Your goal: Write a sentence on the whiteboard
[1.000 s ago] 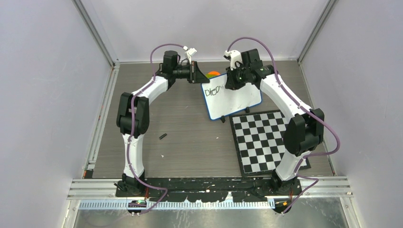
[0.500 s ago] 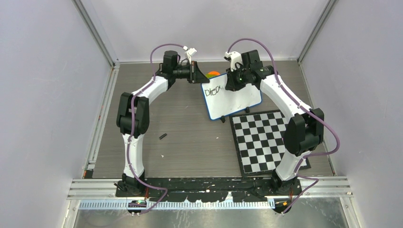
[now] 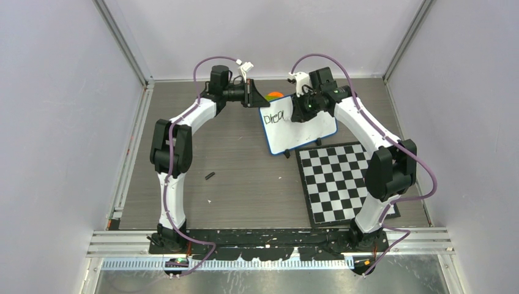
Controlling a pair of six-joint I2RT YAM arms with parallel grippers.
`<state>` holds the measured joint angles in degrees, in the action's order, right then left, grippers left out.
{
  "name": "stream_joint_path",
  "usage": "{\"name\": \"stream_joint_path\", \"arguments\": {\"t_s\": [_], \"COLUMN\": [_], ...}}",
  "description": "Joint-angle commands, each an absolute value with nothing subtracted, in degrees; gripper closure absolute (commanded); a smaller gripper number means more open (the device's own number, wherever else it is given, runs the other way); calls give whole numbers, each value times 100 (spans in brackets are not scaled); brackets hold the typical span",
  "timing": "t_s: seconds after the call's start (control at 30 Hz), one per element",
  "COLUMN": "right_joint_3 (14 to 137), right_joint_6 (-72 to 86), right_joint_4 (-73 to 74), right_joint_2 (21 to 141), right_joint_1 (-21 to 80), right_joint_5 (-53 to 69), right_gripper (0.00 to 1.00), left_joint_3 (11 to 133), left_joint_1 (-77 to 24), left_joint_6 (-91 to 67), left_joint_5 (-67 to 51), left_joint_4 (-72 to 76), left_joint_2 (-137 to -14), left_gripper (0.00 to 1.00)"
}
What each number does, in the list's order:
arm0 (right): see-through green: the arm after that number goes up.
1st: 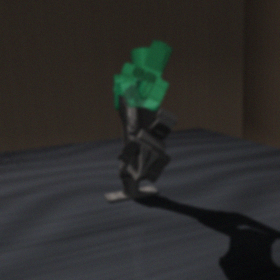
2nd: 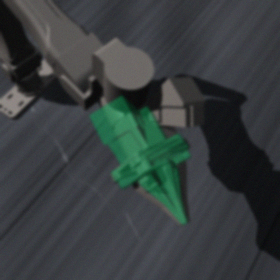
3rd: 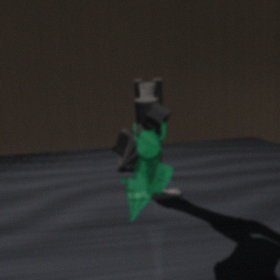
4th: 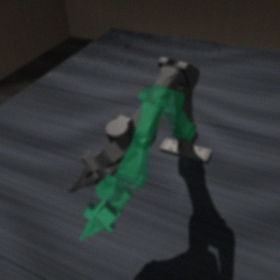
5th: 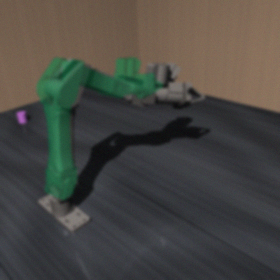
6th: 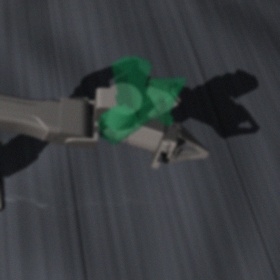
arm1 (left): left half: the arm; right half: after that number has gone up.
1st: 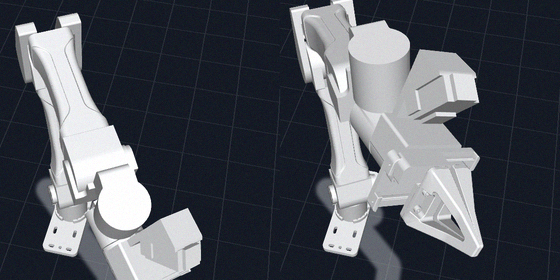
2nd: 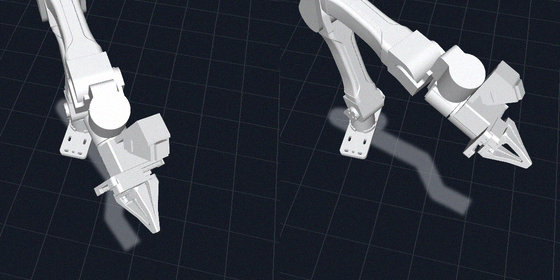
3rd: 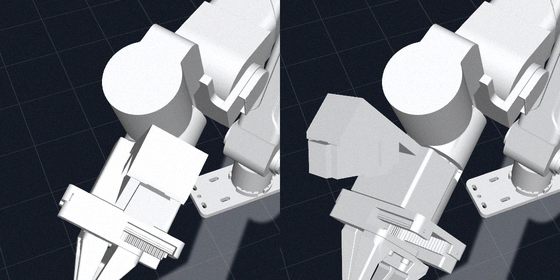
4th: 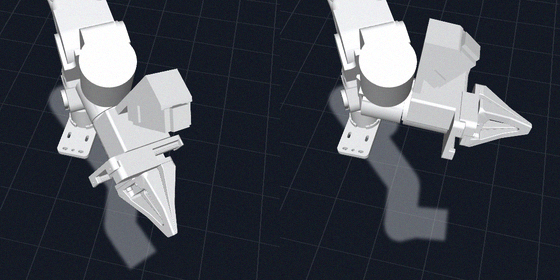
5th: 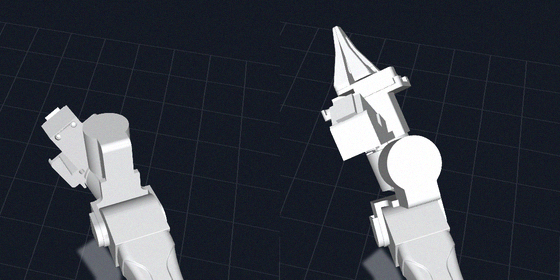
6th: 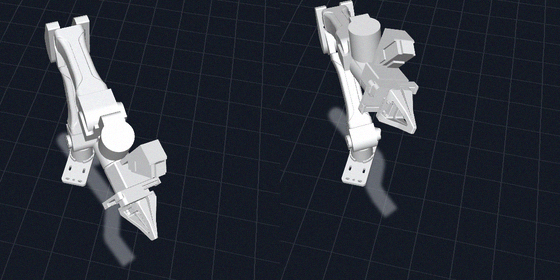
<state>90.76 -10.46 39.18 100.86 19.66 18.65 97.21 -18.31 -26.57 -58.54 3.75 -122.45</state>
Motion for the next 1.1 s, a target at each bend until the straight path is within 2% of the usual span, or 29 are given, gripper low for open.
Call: {"name": "stream_joint_path", "arguments": {"t_s": [0.0,0.73,1.07], "right_joint_3": [9368,9545,9227], "right_joint_6": [-1175,-903,-1006], "right_joint_4": [4102,3463,3445], "right_joint_2": [9624,10046,9998], "right_joint_1": [2001,2003,2002], "right_joint_5": [1890,1485,1356], "right_gripper": [100,100,100], "left_joint_3": [9703,9701,9712], "left_joint_1": [-1942,-1958,-1958], "left_joint_6": [-2619,-2593,-2588], "left_joint_5": [-5827,-5835,-5827], "left_joint_4": [117,81,83], "left_joint_2": [-12124,-12146,-12187], "left_gripper": [100,100,100]}}
